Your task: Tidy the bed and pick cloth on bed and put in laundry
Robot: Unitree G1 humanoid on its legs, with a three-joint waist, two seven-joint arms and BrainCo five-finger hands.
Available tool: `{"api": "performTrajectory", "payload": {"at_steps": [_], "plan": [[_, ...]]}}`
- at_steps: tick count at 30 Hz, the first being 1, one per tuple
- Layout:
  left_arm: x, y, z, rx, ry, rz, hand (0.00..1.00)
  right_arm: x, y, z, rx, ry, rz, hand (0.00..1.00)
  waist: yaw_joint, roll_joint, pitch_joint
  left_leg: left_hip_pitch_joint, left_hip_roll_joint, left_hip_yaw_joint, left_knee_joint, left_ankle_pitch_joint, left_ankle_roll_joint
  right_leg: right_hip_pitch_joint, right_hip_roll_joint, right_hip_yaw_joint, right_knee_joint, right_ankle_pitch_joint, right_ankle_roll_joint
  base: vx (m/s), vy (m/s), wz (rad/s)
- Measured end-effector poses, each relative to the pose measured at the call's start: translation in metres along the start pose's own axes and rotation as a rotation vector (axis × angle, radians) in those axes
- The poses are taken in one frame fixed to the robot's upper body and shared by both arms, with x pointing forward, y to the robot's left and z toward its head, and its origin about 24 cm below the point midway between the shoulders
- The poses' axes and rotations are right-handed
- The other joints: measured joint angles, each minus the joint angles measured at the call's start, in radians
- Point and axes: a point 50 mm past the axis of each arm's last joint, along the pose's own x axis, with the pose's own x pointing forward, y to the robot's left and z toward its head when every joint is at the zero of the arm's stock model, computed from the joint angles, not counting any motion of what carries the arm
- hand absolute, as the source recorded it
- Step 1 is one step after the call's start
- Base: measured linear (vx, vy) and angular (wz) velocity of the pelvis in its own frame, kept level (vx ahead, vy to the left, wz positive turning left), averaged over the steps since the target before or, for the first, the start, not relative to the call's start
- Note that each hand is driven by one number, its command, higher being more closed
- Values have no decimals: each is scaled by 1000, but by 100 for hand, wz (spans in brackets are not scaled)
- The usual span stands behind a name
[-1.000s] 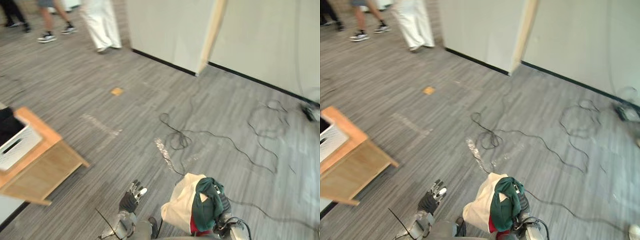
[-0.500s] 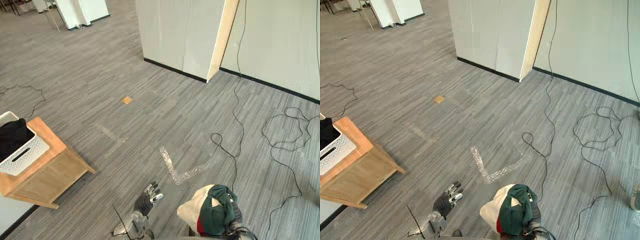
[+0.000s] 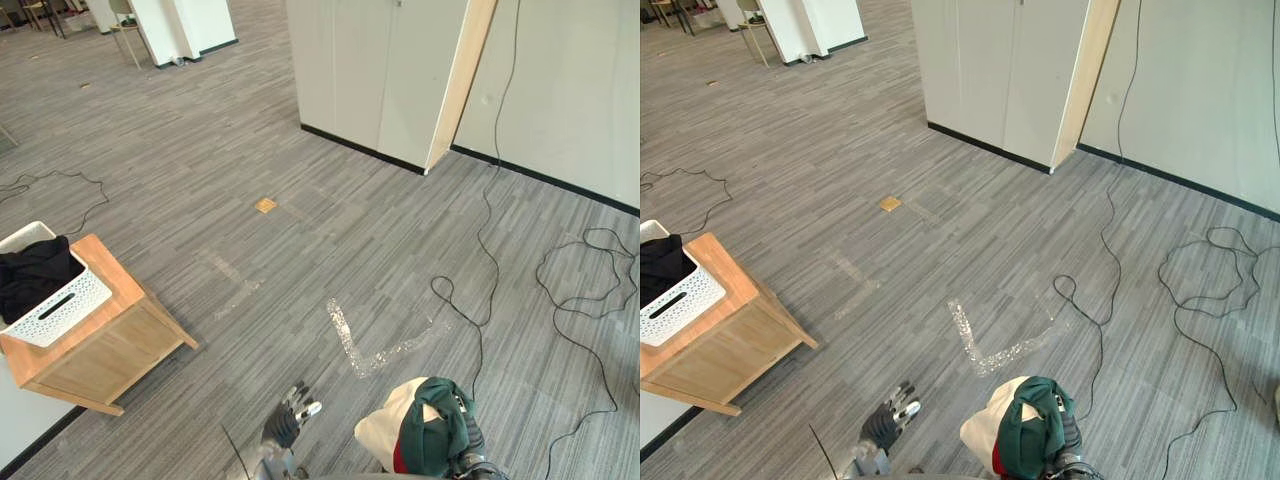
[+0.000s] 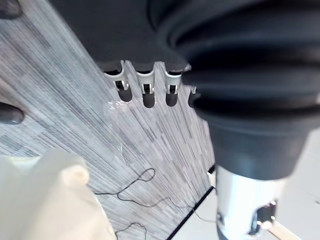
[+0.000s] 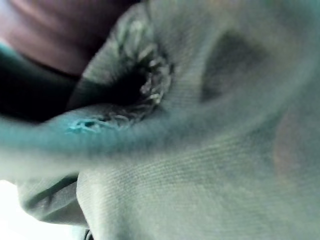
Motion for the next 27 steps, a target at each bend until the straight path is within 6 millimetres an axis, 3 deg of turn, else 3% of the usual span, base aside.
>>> {"api": "performTrajectory", "payload": {"at_steps": [2,3,5,7,8,12,13,14,15,16,17,18,19,21,22,24,25,27], "plan": [[0,6,2,-13,-8,46,0,2,5,2,-32,8,40,100,2,1,-3,-36,20,17,109,-53,-22,-35,-3,5,72,-58,-17,80,7,-5],[-1,11,9,-15,-31,80,0,3,11,3,-36,7,72,100,0,-16,12,-96,34,70,260,-66,-40,-32,-15,7,95,-81,-23,77,-21,0],[4,15,24,-11,-81,106,0,1,9,4,-49,6,99,100,-5,-32,34,-200,81,145,524,-41,-73,-12,-33,-8,125,-98,-24,86,-69,11],[5,20,28,-30,-96,134,0,2,3,8,-73,1,98,100,-5,-27,64,-244,100,174,657,-70,-61,48,-42,-11,142,-120,-35,185,-8,13],[4,18,23,-34,-81,134,0,3,-5,14,-81,-13,75,100,-5,-15,71,-248,84,182,638,-113,-27,76,-55,-14,150,-145,-36,172,60,10],[0,20,18,-30,-88,143,0,8,-8,21,-97,-24,72,100,8,5,73,-279,26,224,392,-109,-18,93,-65,1,163,-202,-7,149,137,-9],[-1,21,19,-32,-96,148,0,8,-9,21,-101,-22,74,100,13,9,71,-280,26,225,379,-104,6,94,-58,9,174,-219,-2,208,245,-44],[-2,24,20,-17,-108,161,0,7,-9,20,-100,-11,73,100,31,-9,61,-283,15,228,402,-101,77,93,-72,33,202,-254,6,265,251,-37],[-5,30,21,3,-103,185,0,4,-8,15,-91,6,75,100,36,-41,37,-276,-18,246,392,-121,93,86,-113,28,222,-283,4,303,236,-26],[-4,31,21,14,-96,190,0,3,-8,14,-89,11,75,100,32,-42,22,-271,-36,252,372,-131,96,63,-130,25,286,-285,7,374,198,-3],[-2,30,20,7,-75,203,0,5,-7,15,-89,8,88,100,26,-64,18,-256,-60,257,353,-142,113,-48,-177,28,506,-264,13,397,211,10],[-2,35,20,8,-61,219,0,6,-4,15,-78,2,94,100,18,-75,27,-216,-88,254,318,-143,116,-143,-229,37,722,-189,17,473,257,15],[-1,37,22,11,-61,231,0,6,-2,14,-71,3,96,100,15,-82,36,-186,-99,247,301,-146,122,-181,-247,45,826,-136,9,384,213,26],[-3,47,17,13,-28,297,0,3,3,9,-65,13,104,100,-8,-78,57,-59,-109,205,254,-163,136,-228,-225,51,975,-180,8,437,120,35],[-3,48,15,6,-20,308,0,2,4,8,-65,12,105,100,-10,-77,58,-28,-108,191,234,-163,135,-237,-208,47,964,-201,10,537,75,51],[-2,47,12,-10,-6,312,0,0,5,10,-64,-3,113,100,-27,-56,67,45,-71,129,181,-162,133,-295,-128,-10,763,-252,-5,476,6,74],[-2,47,10,-13,1,313,0,0,4,11,-64,-6,113,100,-31,-48,72,53,-57,110,176,-160,131,-309,-111,-18,680,-250,-4,412,-57,101],[-2,49,5,-21,24,325,0,-1,4,11,-61,-15,119,100,-40,-38,82,75,-32,56,167,-159,114,-344,-94,13,445,-179,7,374,-104,99]]}}
